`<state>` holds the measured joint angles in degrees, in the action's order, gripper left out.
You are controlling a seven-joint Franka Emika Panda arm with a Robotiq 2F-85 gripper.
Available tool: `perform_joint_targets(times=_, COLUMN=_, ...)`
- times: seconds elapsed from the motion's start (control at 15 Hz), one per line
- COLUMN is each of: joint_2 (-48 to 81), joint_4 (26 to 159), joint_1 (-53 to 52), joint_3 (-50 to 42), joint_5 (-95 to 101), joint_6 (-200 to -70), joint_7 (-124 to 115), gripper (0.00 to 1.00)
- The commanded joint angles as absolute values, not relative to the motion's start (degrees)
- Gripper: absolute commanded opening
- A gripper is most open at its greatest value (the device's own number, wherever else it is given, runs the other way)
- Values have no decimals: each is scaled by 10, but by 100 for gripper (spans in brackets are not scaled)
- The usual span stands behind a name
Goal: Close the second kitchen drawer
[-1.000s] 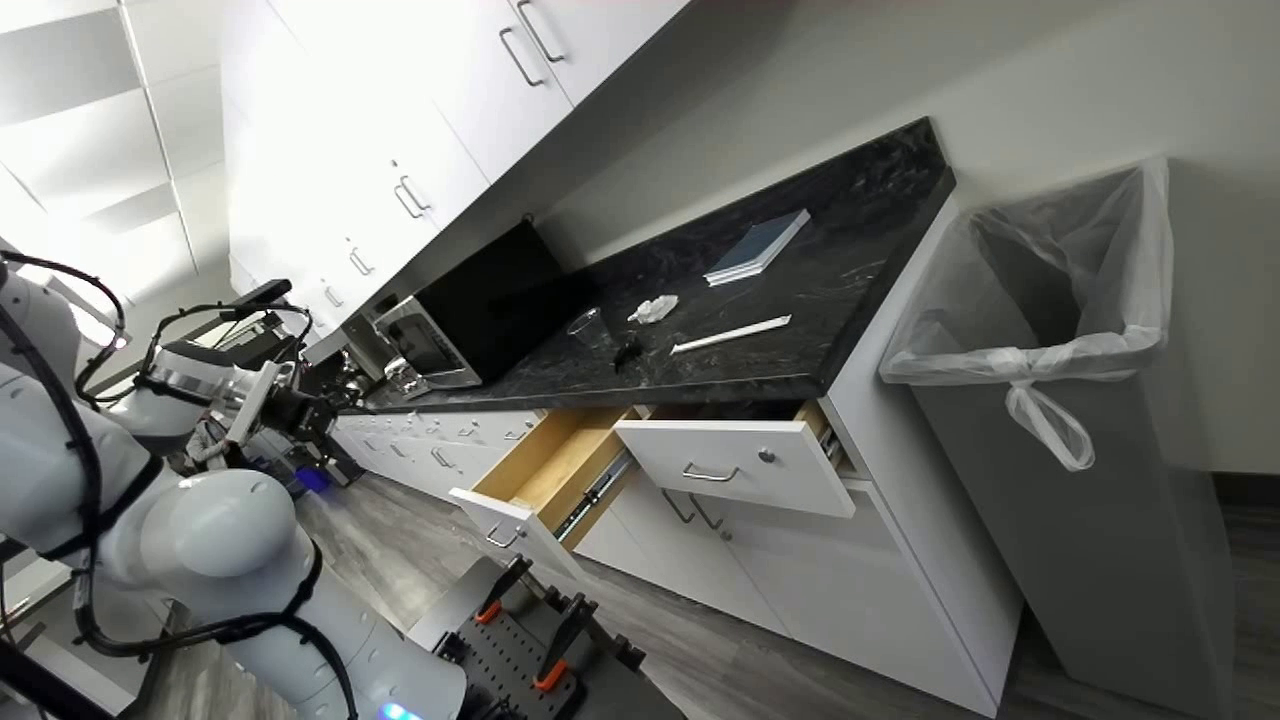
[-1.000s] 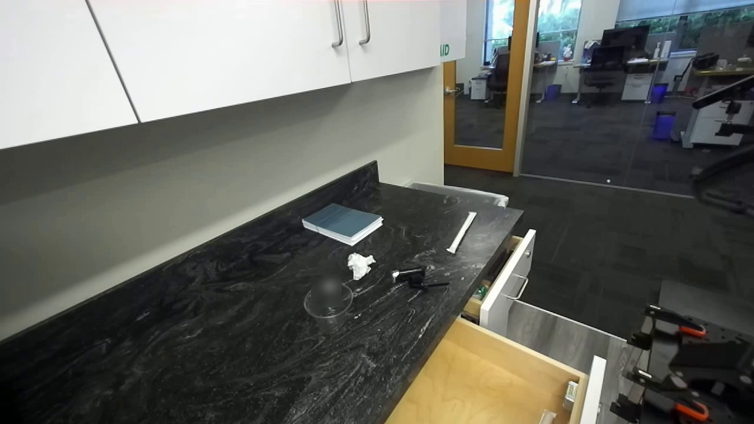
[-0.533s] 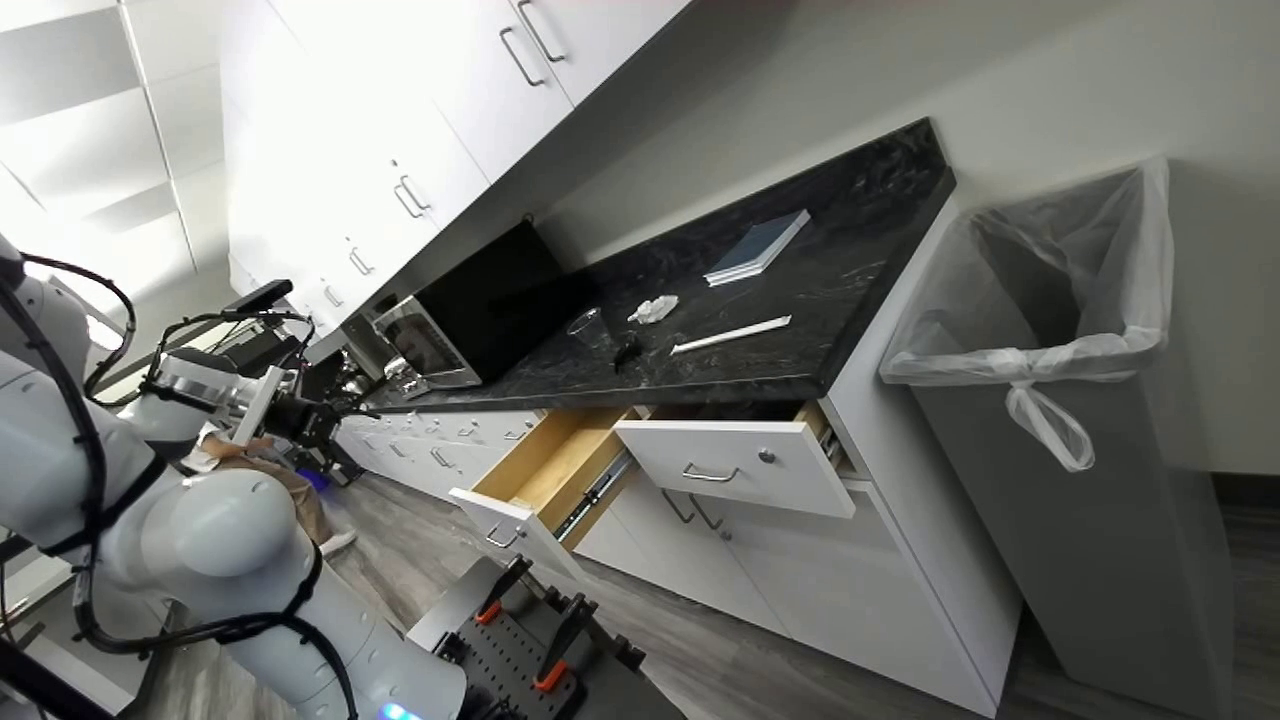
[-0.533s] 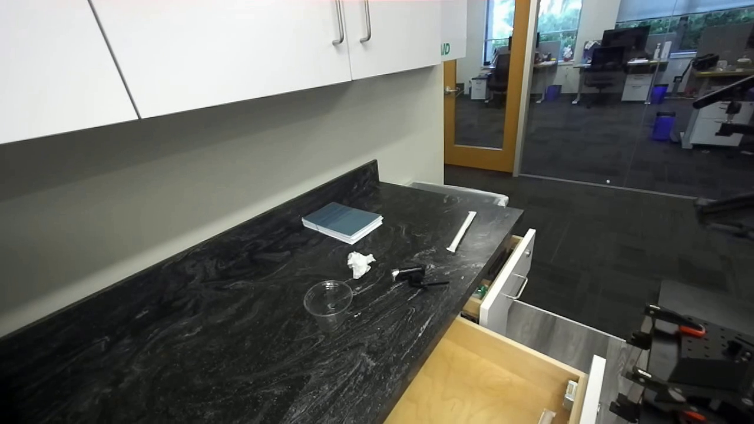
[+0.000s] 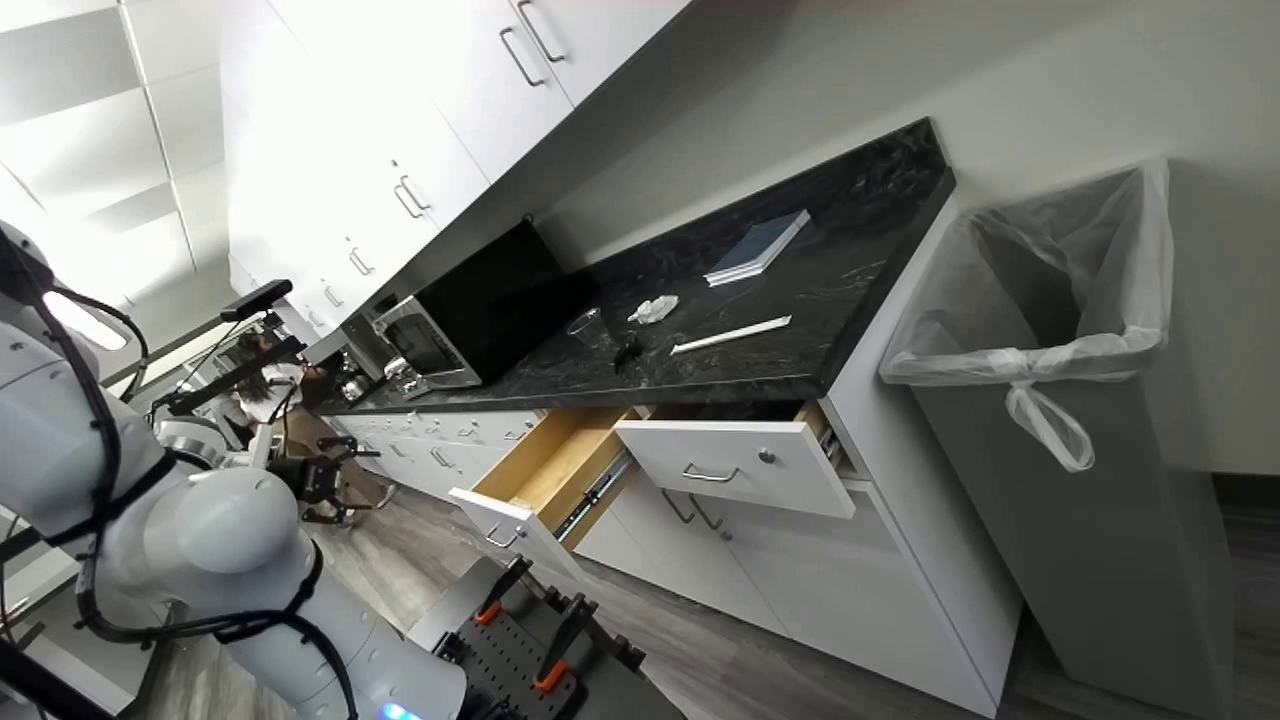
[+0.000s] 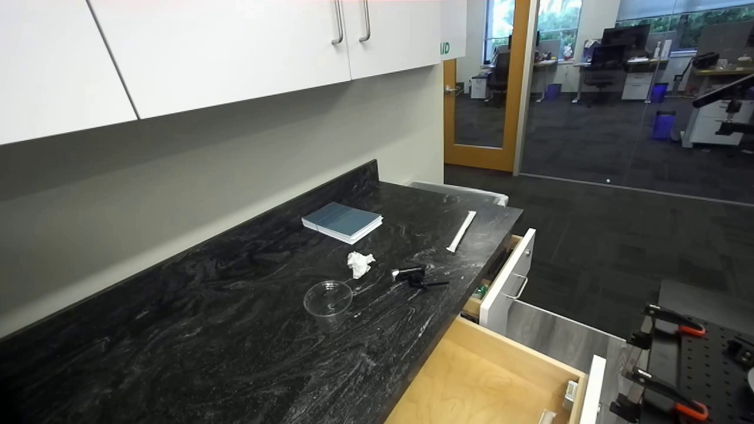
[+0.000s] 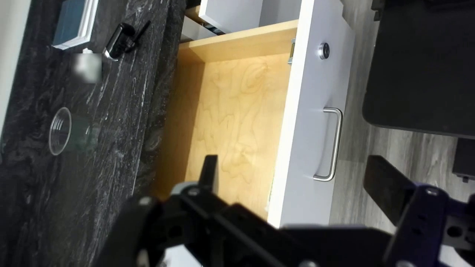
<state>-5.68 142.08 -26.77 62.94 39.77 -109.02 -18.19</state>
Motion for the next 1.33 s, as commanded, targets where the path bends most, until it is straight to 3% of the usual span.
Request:
perform_joint_targets(times=0.0, joint_2=20, joint_4=1460, joint_1=-252, joint_3=655, joint_5=495, joint_6=-1106, joint_7=-322, gripper=100)
perform_joint_targets(times=0.4, joint_2=34, joint_4=1466, joint_1=-270, joint_3=635, joint_5=502, joint_6=-1097, joint_7=-337, gripper=100)
perform_joint_targets(times=0.67, joint_2=180, joint_4=1402, joint_1=-319, joint_3=620, joint_5=645, joint_6=-926, joint_7=-299, gripper=100)
perform_joint_targets(times=1.27, joint_2=450, joint_4=1236, joint_1=-590, joint_3=369, joint_5=883, joint_6=-799, joint_7=-185, gripper=100)
